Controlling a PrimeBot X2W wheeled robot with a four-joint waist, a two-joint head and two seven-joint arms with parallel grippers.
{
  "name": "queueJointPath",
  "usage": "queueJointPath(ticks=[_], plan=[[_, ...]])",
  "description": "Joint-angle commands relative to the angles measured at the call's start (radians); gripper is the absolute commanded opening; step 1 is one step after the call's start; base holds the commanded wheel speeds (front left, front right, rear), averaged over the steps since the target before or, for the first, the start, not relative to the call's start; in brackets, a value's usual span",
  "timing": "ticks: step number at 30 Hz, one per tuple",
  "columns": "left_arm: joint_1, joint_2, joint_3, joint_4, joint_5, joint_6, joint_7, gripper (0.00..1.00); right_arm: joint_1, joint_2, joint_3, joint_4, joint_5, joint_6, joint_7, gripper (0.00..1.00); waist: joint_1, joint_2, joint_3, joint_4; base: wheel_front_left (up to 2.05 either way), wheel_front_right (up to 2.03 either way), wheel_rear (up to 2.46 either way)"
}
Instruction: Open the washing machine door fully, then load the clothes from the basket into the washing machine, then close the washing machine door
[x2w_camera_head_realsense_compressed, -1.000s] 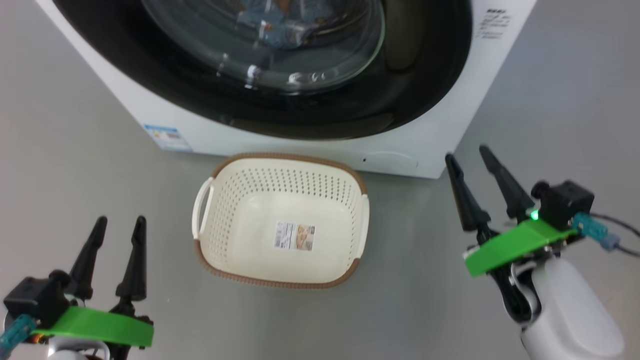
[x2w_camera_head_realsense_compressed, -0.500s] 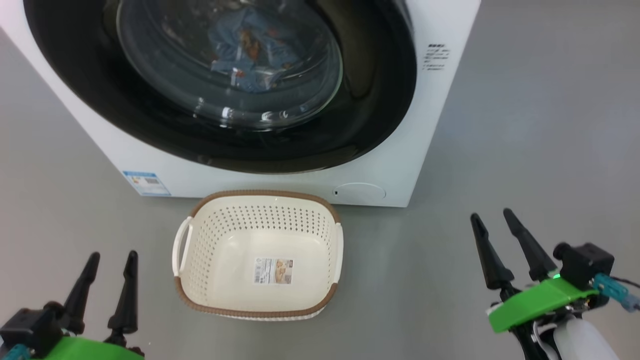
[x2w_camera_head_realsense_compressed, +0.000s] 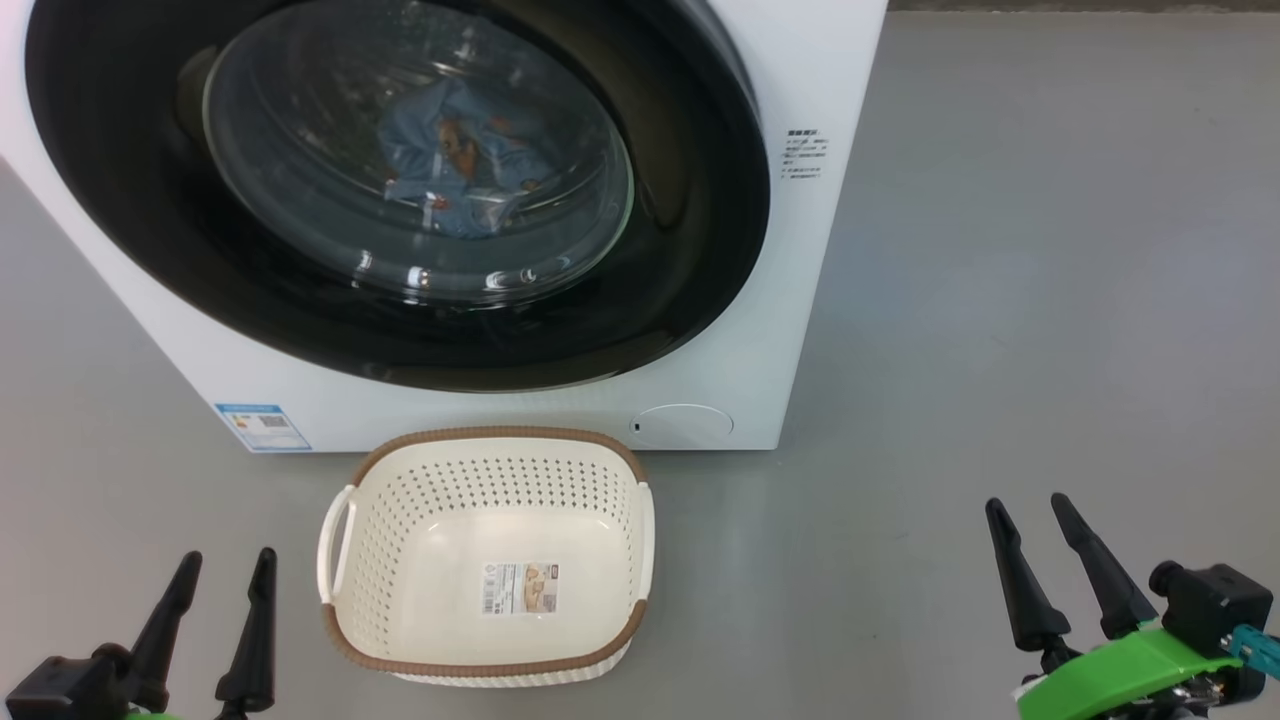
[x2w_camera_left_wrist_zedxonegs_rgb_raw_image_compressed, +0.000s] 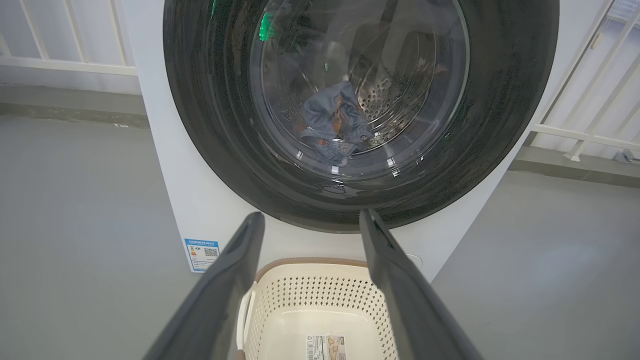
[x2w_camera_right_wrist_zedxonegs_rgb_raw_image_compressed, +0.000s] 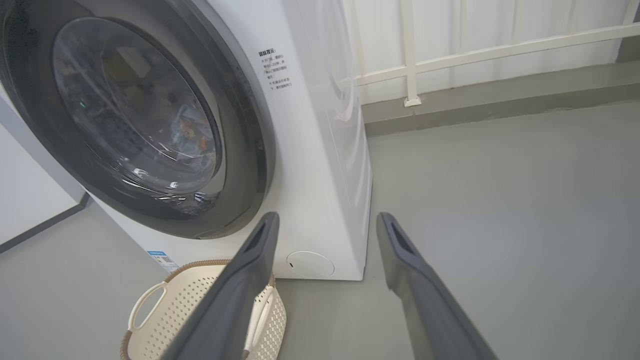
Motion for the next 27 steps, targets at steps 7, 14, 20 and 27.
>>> queueJointPath(ticks=[7, 14, 20, 27], plan=[[0.001, 0.042, 0.044, -0.031, -0.014, -0.003, -0.012, 1.00, 0.046, -0.021, -0.016, -0.045, 0.015, -0.002, -0.005, 1.00, 0.0000, -0.0001, -0.008, -0.014, 0.00, 0.00, 0.00], [0.004, 0.043, 0.048, -0.036, -0.015, -0.003, -0.012, 1.00, 0.054, -0.017, -0.027, -0.049, 0.009, -0.002, -0.005, 1.00, 0.0000, -0.0001, -0.011, -0.015, 0.00, 0.00, 0.00], [0.007, 0.041, 0.049, -0.040, -0.015, -0.003, -0.012, 1.00, 0.057, -0.016, -0.026, -0.049, 0.008, -0.002, -0.005, 1.00, 0.0000, -0.0001, -0.015, -0.015, 0.00, 0.00, 0.00], [0.008, 0.038, 0.050, -0.035, -0.021, -0.003, -0.012, 1.00, 0.055, -0.013, -0.025, -0.052, 0.008, -0.002, -0.005, 1.00, 0.0000, -0.0001, -0.015, -0.013, 0.00, 0.00, 0.00]])
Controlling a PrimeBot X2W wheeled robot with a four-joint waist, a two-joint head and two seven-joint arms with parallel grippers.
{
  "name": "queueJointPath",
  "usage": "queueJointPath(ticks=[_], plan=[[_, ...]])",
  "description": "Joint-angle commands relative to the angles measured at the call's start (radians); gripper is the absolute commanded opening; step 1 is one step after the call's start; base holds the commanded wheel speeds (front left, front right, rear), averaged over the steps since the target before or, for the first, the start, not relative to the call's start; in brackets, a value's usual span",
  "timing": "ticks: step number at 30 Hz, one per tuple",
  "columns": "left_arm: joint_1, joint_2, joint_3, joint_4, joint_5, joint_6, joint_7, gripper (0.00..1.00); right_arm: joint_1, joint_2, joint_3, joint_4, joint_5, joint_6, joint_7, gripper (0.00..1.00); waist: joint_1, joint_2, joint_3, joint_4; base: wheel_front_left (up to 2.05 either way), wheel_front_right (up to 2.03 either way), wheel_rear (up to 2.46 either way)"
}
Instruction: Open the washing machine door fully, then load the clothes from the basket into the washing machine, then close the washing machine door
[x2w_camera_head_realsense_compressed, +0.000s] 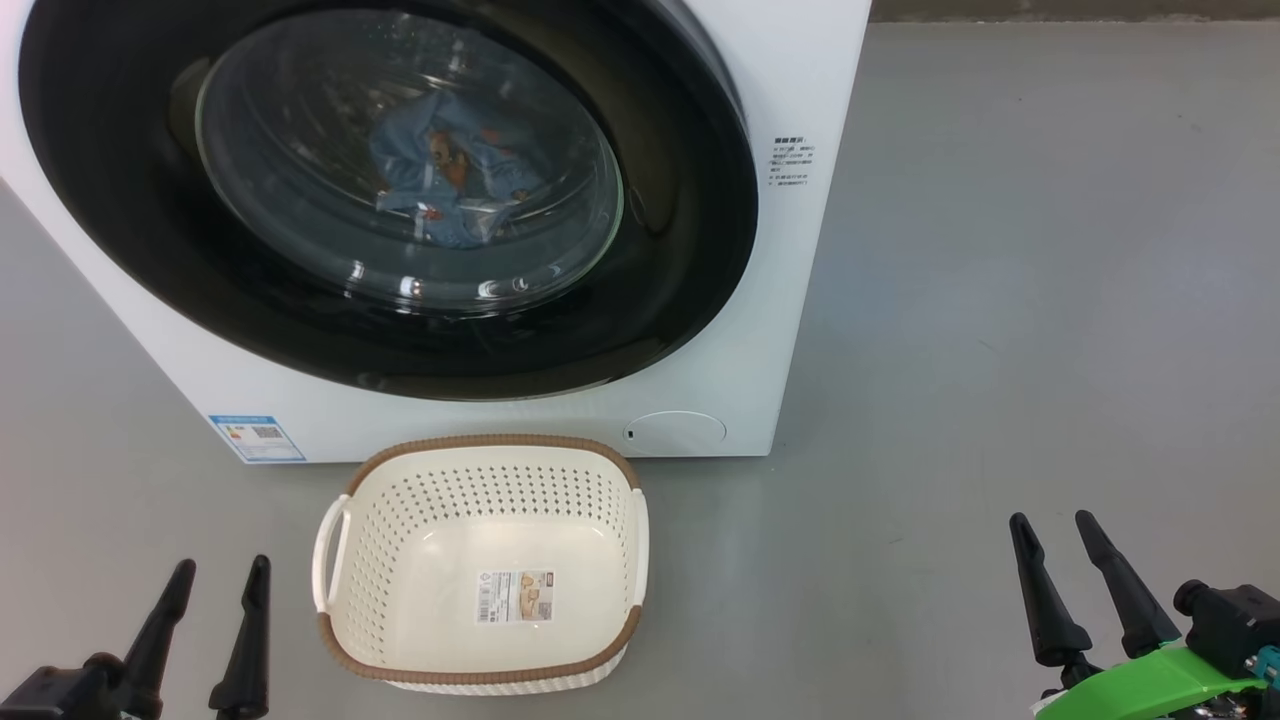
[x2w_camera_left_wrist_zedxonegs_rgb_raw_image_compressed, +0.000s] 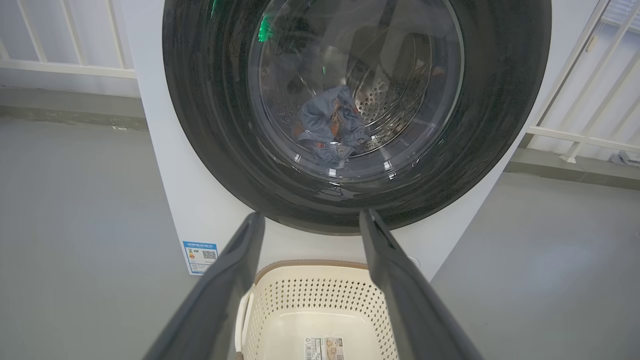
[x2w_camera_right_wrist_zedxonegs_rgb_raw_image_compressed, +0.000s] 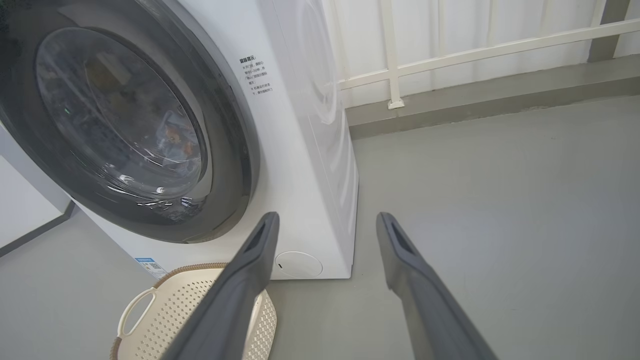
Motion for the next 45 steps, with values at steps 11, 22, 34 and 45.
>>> queueJointPath(ticks=[11, 22, 34, 45], plan=[[0.001, -0.014, 0.000, 0.018, -0.001, 0.000, 0.003, 0.00, 0.000, 0.009, 0.005, 0.015, 0.000, 0.000, 0.000, 0.00, 0.0000, -0.0001, 0.005, 0.004, 0.00, 0.00, 0.00], [0.002, -0.055, 0.003, 0.040, -0.081, 0.001, 0.026, 0.00, -0.004, 0.030, 0.002, 0.042, 0.083, 0.000, 0.026, 0.00, 0.0008, 0.0000, -0.002, 0.003, 0.00, 0.00, 0.00], [-0.010, -0.070, 0.022, 0.043, -0.181, 0.001, 0.055, 0.00, -0.014, 0.039, -0.007, 0.042, 0.186, 0.000, 0.056, 0.00, 0.0001, 0.0000, -0.007, 0.003, 0.00, 0.00, 0.00], [-0.021, -0.085, 0.041, 0.045, -0.280, 0.001, 0.085, 0.00, -0.023, 0.048, -0.017, 0.040, 0.290, -0.001, 0.087, 0.00, 0.0000, 0.0000, -0.014, 0.003, 0.00, 0.00, 0.00]])
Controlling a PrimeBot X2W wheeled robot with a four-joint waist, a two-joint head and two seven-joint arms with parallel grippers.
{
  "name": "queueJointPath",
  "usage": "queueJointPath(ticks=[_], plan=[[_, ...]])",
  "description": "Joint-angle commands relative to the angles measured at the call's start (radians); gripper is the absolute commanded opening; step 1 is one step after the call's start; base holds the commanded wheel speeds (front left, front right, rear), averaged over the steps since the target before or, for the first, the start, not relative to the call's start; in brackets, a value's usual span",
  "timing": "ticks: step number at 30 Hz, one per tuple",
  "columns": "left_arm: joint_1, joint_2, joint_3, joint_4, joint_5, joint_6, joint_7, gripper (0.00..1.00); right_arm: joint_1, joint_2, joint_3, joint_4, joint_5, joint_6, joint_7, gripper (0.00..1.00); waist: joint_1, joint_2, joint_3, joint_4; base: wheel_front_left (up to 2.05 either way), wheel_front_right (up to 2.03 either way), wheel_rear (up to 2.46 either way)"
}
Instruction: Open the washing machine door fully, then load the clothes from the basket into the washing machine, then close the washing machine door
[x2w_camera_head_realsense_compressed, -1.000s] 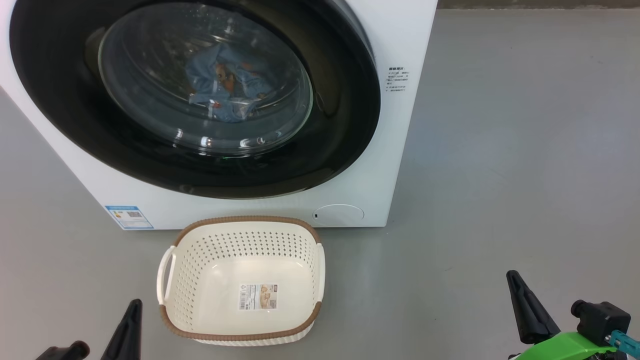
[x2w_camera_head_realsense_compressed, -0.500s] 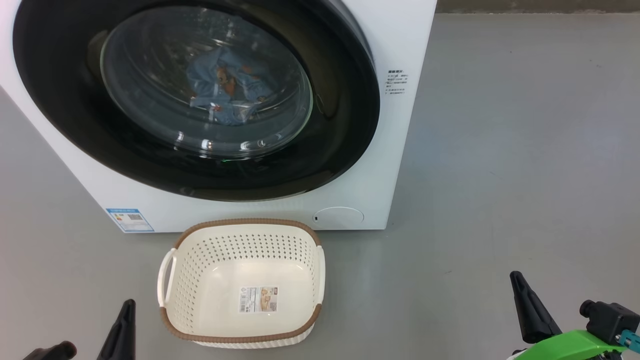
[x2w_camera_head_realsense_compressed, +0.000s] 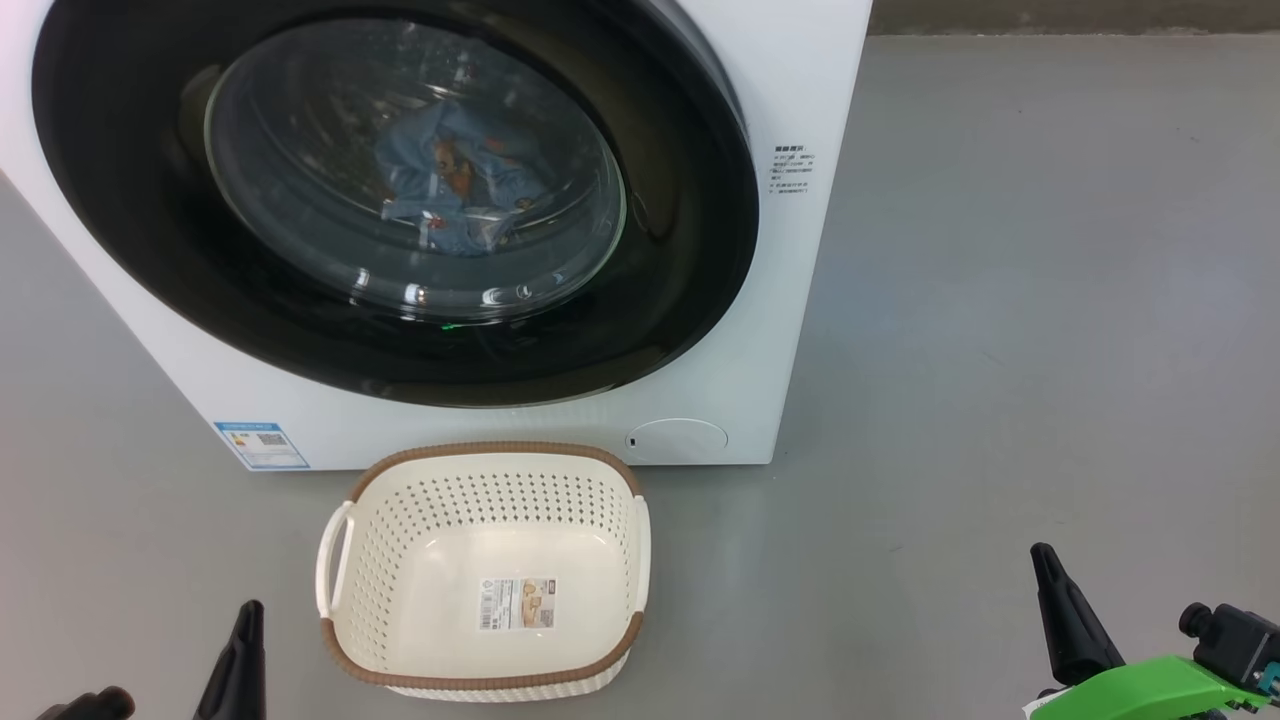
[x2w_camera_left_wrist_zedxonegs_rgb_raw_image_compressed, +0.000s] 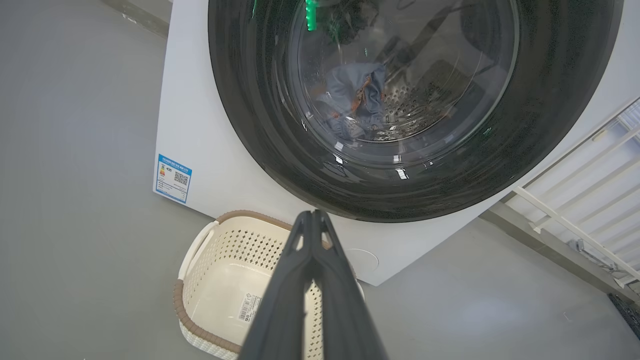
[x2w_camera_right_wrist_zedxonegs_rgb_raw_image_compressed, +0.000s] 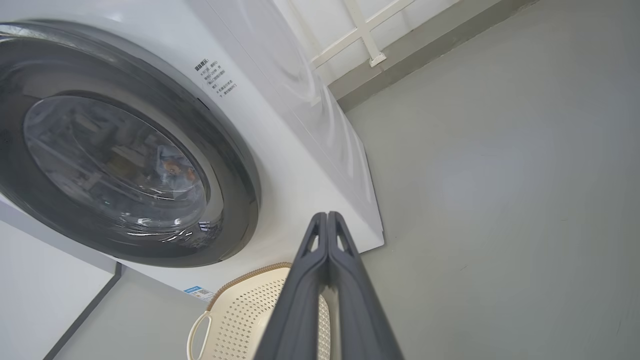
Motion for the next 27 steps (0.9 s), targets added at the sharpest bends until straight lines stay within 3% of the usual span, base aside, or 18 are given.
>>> queueJointPath(ticks=[1, 27], plan=[[-0.037, 0.016, 0.023, -0.018, -0.031, 0.000, 0.009, 0.00, -0.023, -0.006, -0.001, -0.025, 0.033, -0.001, 0.008, 0.00, -0.0001, 0.0000, -0.001, 0.000, 0.00, 0.00, 0.00], [-0.064, -0.023, 0.072, -0.014, -0.274, -0.001, 0.082, 0.00, -0.043, 0.018, -0.026, -0.030, 0.286, -0.001, 0.085, 0.00, -0.0001, 0.0000, -0.018, 0.000, 0.00, 0.00, 0.00]])
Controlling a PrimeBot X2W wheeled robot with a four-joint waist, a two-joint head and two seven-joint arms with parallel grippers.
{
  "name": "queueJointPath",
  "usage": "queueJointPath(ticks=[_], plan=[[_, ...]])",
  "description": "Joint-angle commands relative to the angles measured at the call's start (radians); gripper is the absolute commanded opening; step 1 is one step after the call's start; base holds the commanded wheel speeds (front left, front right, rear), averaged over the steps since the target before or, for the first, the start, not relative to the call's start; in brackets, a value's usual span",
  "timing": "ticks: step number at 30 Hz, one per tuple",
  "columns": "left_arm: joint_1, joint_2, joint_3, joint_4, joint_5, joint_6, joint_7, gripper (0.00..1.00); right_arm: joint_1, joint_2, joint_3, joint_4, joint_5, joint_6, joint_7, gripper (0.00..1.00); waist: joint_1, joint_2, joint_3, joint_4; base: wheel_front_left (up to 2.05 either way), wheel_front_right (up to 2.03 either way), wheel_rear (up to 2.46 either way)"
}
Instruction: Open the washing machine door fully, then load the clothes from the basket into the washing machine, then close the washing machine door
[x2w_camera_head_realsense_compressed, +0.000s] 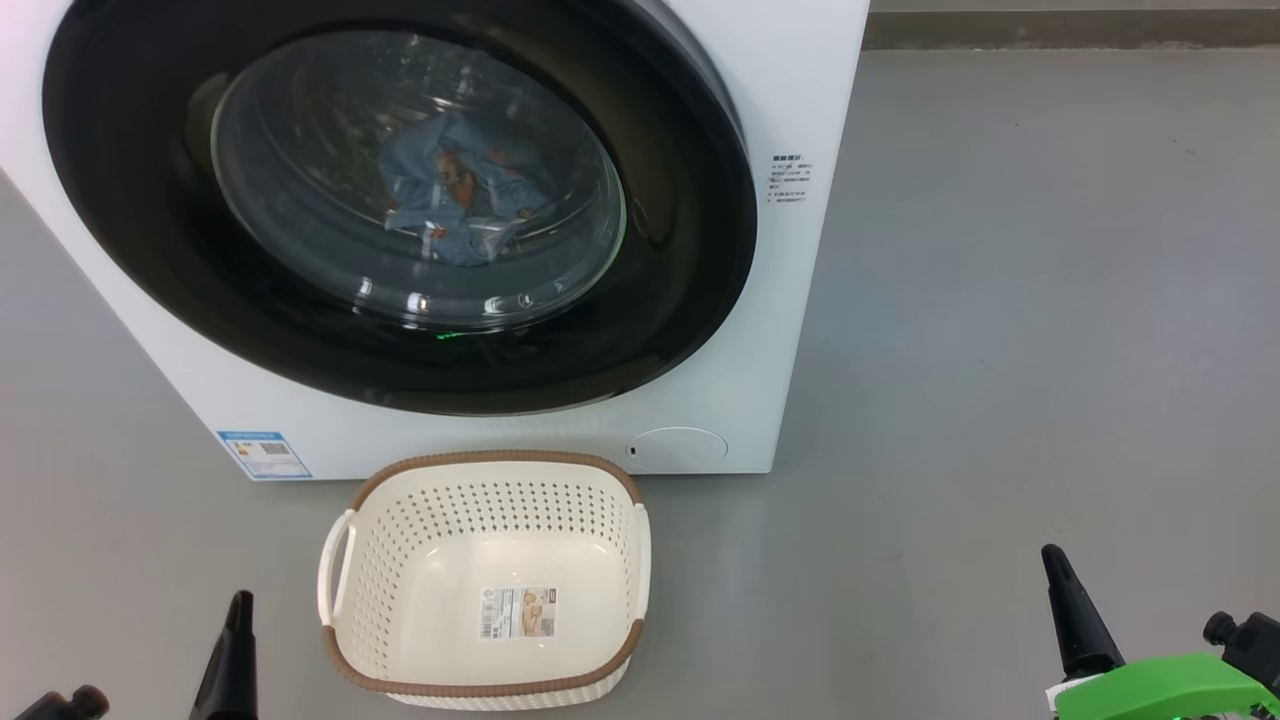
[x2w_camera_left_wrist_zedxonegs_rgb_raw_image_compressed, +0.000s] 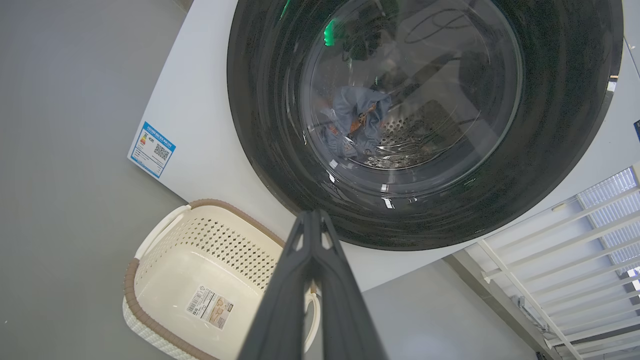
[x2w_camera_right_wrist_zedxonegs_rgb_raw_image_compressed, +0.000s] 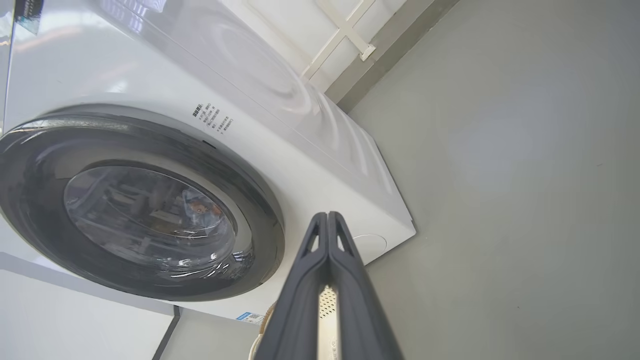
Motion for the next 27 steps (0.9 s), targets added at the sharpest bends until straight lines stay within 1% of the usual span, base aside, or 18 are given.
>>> queueJointPath(ticks=[1, 27], plan=[[-0.040, 0.009, 0.030, -0.017, -0.034, -0.001, 0.011, 0.00, -0.040, -0.003, 0.005, -0.027, 0.035, -0.001, 0.009, 0.00, -0.0001, 0.0000, -0.001, 0.000, 0.00, 0.00, 0.00], [-0.065, -0.028, 0.077, -0.014, -0.258, -0.002, 0.080, 0.00, -0.059, 0.020, -0.020, -0.032, 0.268, -0.001, 0.082, 0.00, -0.0001, 0.0000, -0.017, 0.000, 0.00, 0.00, 0.00]])
